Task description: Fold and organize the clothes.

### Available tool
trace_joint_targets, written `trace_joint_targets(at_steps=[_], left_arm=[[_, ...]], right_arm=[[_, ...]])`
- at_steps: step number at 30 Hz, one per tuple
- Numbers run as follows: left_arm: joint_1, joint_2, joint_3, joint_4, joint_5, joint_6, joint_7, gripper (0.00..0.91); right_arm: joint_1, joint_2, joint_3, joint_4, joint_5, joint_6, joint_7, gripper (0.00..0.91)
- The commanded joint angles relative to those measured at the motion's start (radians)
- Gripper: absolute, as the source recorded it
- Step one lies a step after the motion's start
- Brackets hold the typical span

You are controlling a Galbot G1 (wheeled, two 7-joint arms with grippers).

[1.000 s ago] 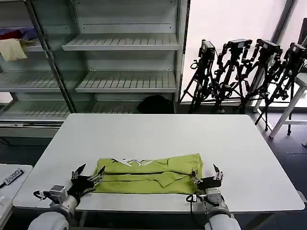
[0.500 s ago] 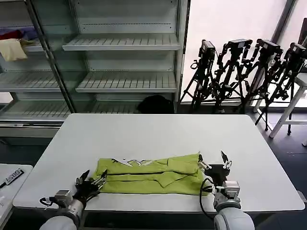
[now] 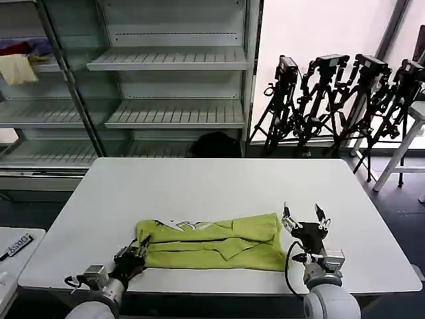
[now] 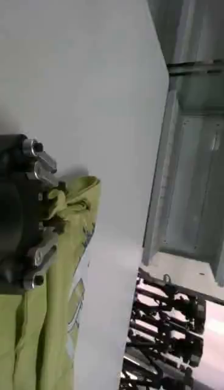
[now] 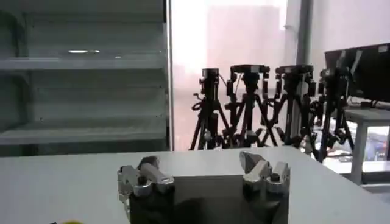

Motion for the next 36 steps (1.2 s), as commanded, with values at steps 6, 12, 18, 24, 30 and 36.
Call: trace_joint_targets(at_steps=[6, 12, 18, 24, 30, 36], left_arm=[[-0.014, -0.009, -0.010, 0.008, 0.032, -0.091, 0.007, 0.000], [-0.031, 0.043, -0.136, -0.010, 0.075, -0.114, 0.087, 0.000], [-0.070, 0.196, -0.312, 0.023, 0.128, -0.116, 0.175, 0.000], [-0.117, 0.372, -0.422, 0.129, 0.134, -0.113, 0.243, 0.000], [-0.165, 0.476, -0.450, 0.167, 0.137, -0.081, 0.267, 0.000], [-0.150, 0.402, -0.374, 0.028, 0.163, -0.040, 0.260, 0.000]], right_arm=[[0.001, -0.001, 0.020, 0.007, 0.023, -0.001, 0.001, 0.907], [0.006, -0.006, 0.030, -0.002, 0.023, -0.006, -0.002, 0.907], [0.010, -0.010, 0.032, -0.014, 0.022, -0.016, -0.003, 0.907], [0.013, -0.014, 0.034, -0.025, 0.023, -0.022, -0.005, 0.907], [0.006, -0.015, 0.039, -0.036, 0.022, -0.022, -0.009, 0.907], [-0.002, -0.013, 0.045, -0.039, 0.022, -0.021, -0.010, 0.907]])
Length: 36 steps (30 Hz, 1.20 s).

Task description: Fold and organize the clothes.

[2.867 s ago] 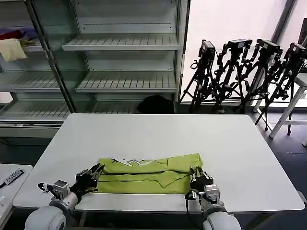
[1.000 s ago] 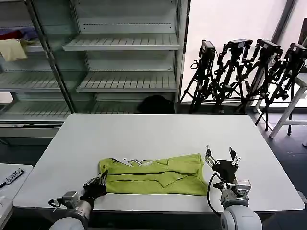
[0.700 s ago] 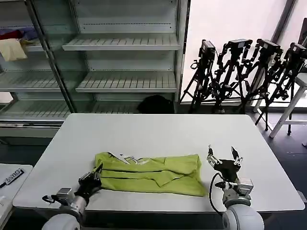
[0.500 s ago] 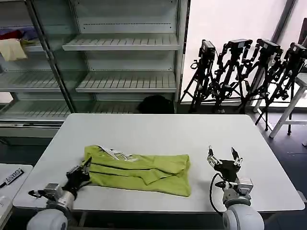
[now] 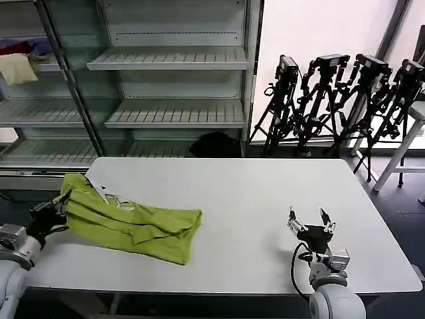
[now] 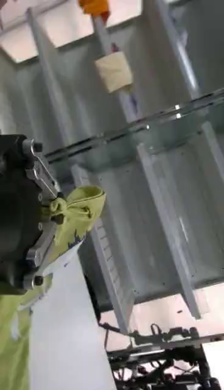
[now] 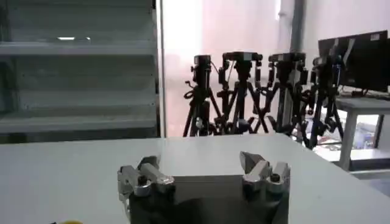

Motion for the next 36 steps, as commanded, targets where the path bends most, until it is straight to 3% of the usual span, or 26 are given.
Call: trace_joint_targets(at_steps=[1, 9, 14, 19, 33, 34, 35, 36], left_arm=[[-0.018, 0.060, 0.001, -0.101, 0.044, 0.050, 0.043, 0.000], [0.021, -0.163, 0.425, -0.242, 0.282, 0.074, 0.008, 0.000], [-0.018, -0.223, 0.604, -0.214, 0.347, 0.097, -0.013, 0.000], [-0.036, -0.258, 0.663, -0.155, 0.352, 0.110, -0.027, 0.000], [-0.049, -0.289, 0.660, -0.125, 0.338, 0.130, -0.087, 0.010], [-0.049, -0.295, 0.661, -0.119, 0.341, 0.132, -0.095, 0.292], [-0.049, -0.298, 0.662, -0.117, 0.340, 0.137, -0.105, 0.705], [-0.050, -0.301, 0.663, -0.116, 0.340, 0.142, -0.109, 0.907]], right_arm=[[-0.005, 0.000, 0.005, -0.004, 0.001, -0.001, 0.000, 0.907], [-0.030, 0.003, 0.010, 0.005, -0.006, 0.002, -0.002, 0.907], [-0.053, 0.005, 0.021, 0.011, -0.007, 0.010, -0.006, 0.907], [-0.077, 0.000, 0.035, 0.014, -0.005, 0.025, -0.014, 0.907], [-0.078, 0.010, 0.009, 0.013, -0.025, 0.032, -0.016, 0.907], [-0.078, 0.011, 0.005, 0.013, -0.029, 0.032, -0.015, 0.907], [-0.078, 0.012, 0.004, 0.013, -0.030, 0.032, -0.015, 0.907], [-0.079, 0.013, 0.002, 0.014, -0.036, 0.033, -0.015, 0.907]])
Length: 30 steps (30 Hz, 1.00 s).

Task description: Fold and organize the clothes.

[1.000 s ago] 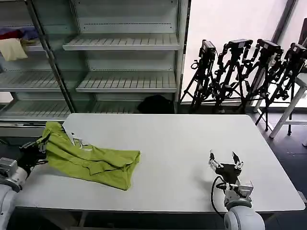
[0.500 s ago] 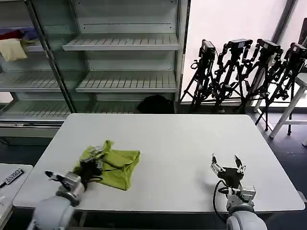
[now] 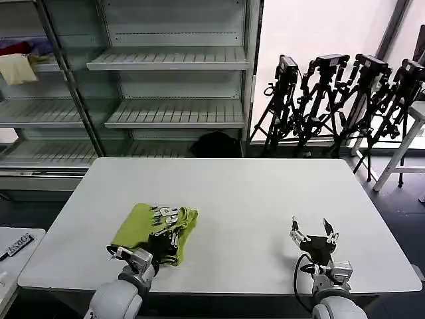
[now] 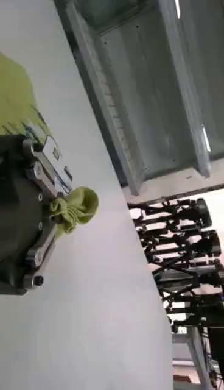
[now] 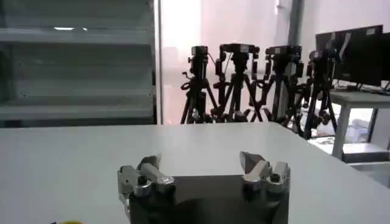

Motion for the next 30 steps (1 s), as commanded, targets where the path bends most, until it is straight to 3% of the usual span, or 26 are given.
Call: trace_joint_targets(at_steps=[1, 14, 21, 26, 30], left_arm=[[-0.008, -0.050, 0.077, 0.021, 0.021, 0.025, -0.057, 0.907], [-0.028, -0.066, 0.073, -0.075, -0.287, 0.040, -0.104, 0.907], [-0.053, 0.001, -0.164, -0.106, -0.404, -0.004, -0.095, 0.907], [-0.023, 0.104, -0.375, 0.017, -0.430, -0.015, -0.061, 0.907], [0.013, 0.176, -0.448, 0.096, -0.484, -0.003, -0.043, 0.907]], right_arm=[[-0.008, 0.006, -0.016, 0.002, -0.020, 0.004, 0.002, 0.907], [-0.024, 0.004, -0.063, 0.028, -0.107, -0.004, -0.018, 0.907], [-0.024, 0.000, -0.071, 0.025, -0.124, -0.004, -0.023, 0.907], [-0.016, -0.003, -0.085, 0.033, -0.127, -0.041, -0.006, 0.907], [-0.009, 0.007, -0.083, 0.047, -0.100, -0.051, -0.041, 0.907]])
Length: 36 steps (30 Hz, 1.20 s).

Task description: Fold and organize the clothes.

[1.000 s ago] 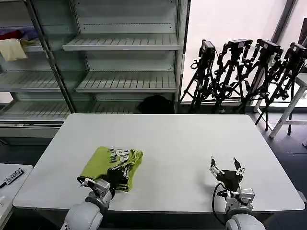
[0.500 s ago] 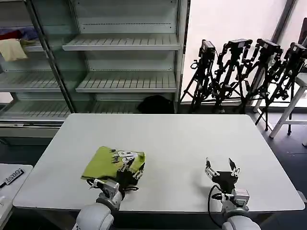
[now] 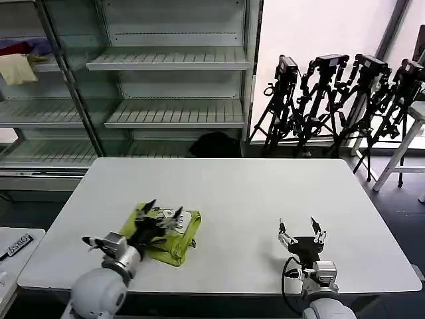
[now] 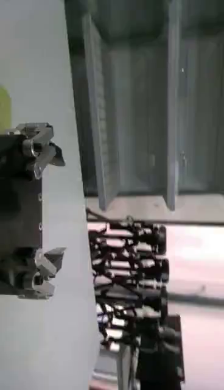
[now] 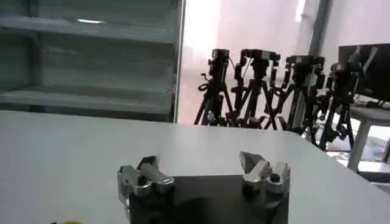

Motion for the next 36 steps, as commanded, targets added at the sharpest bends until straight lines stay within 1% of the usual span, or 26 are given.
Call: trace_joint_targets(at_steps=[1, 3, 7, 16, 20, 33, 34, 35, 36], left_arm=[[0.051, 0.177, -0.336, 0.158, -0.180, 0.004, 0.031, 0.907], [0.057, 0.194, -0.335, 0.187, -0.186, 0.008, 0.032, 0.907], [0.052, 0.190, -0.302, 0.222, -0.182, 0.023, 0.027, 0.907], [0.023, 0.145, -0.229, 0.237, -0.243, 0.064, 0.024, 0.907], [0.018, 0.126, -0.212, 0.241, -0.241, 0.065, 0.022, 0.907], [0.017, 0.104, -0.187, 0.245, -0.254, 0.066, 0.022, 0.907], [0.018, 0.101, -0.184, 0.244, -0.256, 0.066, 0.022, 0.887], [0.018, 0.100, -0.182, 0.243, -0.257, 0.067, 0.023, 0.736], [0.018, 0.100, -0.178, 0.243, -0.256, 0.067, 0.023, 0.625]], right_arm=[[0.008, 0.006, -0.011, 0.023, 0.012, -0.033, -0.025, 0.907], [0.014, 0.003, -0.019, 0.028, 0.027, -0.039, -0.021, 0.907], [0.025, 0.003, -0.030, 0.021, 0.026, -0.048, -0.021, 0.907], [0.020, 0.000, -0.020, 0.013, 0.010, -0.038, -0.024, 0.907], [0.017, -0.001, -0.014, 0.013, 0.010, -0.036, -0.027, 0.907], [0.018, 0.002, -0.019, 0.004, 0.002, -0.030, -0.021, 0.907], [0.017, 0.002, -0.019, 0.004, 0.002, -0.030, -0.021, 0.907], [0.017, 0.002, -0.018, 0.004, 0.002, -0.030, -0.021, 0.907], [0.015, 0.001, -0.017, 0.005, 0.002, -0.030, -0.021, 0.907]])
